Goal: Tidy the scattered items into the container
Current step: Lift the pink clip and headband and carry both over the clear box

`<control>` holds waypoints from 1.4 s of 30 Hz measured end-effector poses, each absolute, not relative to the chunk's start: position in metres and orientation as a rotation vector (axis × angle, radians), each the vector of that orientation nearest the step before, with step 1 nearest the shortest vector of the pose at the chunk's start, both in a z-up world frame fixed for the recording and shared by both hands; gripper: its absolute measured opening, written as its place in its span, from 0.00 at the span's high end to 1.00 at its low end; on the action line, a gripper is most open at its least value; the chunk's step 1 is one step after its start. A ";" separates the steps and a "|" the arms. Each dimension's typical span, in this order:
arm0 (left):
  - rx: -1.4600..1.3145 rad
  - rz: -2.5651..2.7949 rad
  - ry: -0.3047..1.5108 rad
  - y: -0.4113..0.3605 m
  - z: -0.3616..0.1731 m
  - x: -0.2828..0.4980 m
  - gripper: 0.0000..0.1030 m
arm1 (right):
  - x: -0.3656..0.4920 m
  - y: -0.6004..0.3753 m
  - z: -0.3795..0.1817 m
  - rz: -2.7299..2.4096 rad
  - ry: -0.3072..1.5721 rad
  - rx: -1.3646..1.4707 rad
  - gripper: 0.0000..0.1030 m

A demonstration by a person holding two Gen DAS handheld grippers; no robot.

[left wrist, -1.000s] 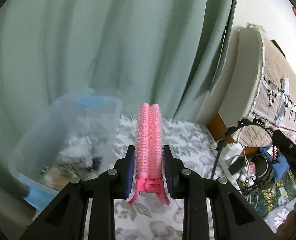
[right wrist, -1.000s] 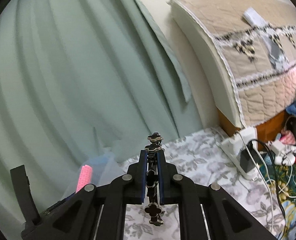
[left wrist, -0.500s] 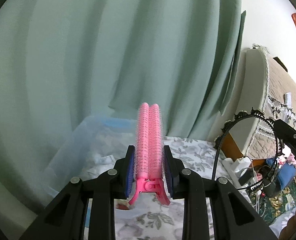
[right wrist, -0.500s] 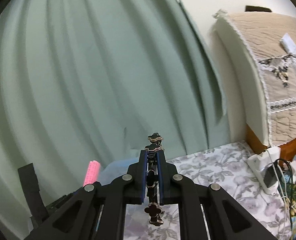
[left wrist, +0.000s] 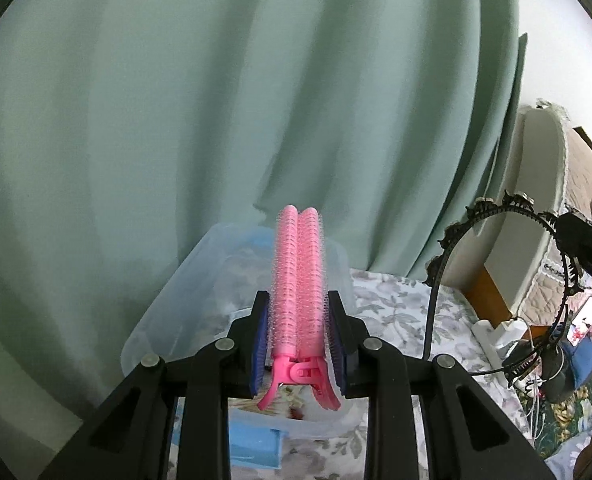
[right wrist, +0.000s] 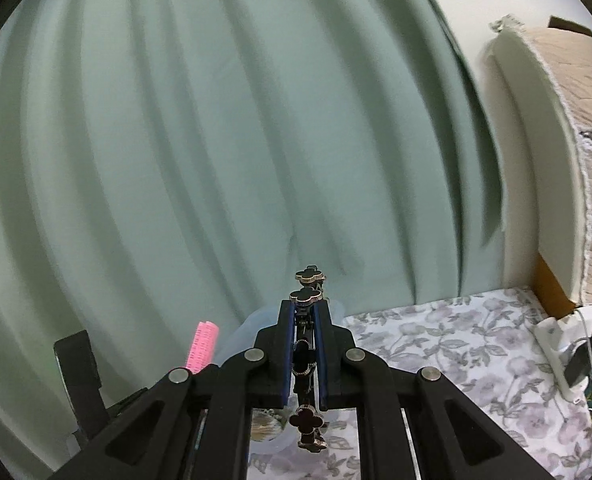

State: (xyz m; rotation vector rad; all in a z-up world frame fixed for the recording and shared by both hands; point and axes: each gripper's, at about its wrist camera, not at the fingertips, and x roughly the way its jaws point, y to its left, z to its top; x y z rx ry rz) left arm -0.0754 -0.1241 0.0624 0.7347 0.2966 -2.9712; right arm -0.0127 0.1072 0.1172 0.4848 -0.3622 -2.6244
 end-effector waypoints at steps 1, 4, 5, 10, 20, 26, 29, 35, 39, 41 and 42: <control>0.736 -2.966 0.304 -0.127 0.061 -0.076 0.73 | -0.014 0.104 0.117 -2.619 -0.358 0.486 0.89; 0.739 -2.950 0.322 -0.135 0.057 -0.079 0.73 | -0.018 0.094 0.116 -2.608 -0.345 0.488 0.89; 0.745 -2.945 0.327 -0.137 0.056 -0.080 0.73 | -0.019 0.091 0.115 -2.604 -0.341 0.491 0.89; 0.772 -2.931 0.349 -0.143 0.048 -0.087 0.73 | -0.029 0.076 0.110 -2.585 -0.312 0.519 0.89; 0.799 -2.890 0.394 -0.152 0.033 -0.102 0.73 | -0.049 0.057 0.098 -2.559 -0.284 0.561 0.89; 0.829 -2.878 0.418 -0.155 0.022 -0.116 0.73 | -0.059 0.046 0.094 -2.548 -0.277 0.583 0.89; 0.840 -2.876 0.424 -0.160 0.016 -0.117 0.73 | -0.067 0.041 0.089 -2.536 -0.282 0.606 0.89; 0.868 -2.861 0.434 -0.176 0.009 -0.117 0.73 | -0.079 0.029 0.077 -2.511 -0.252 0.662 0.89; 0.887 -2.849 0.441 -0.177 0.003 -0.122 0.73 | -0.086 0.025 0.063 -2.490 -0.249 0.712 0.89; 0.888 -2.840 0.450 -0.178 0.001 -0.123 0.73 | -0.087 0.023 0.059 -2.476 -0.254 0.738 0.88; 0.889 -2.836 0.454 -0.179 0.001 -0.123 0.71 | -0.088 0.023 0.057 -2.471 -0.258 0.744 0.87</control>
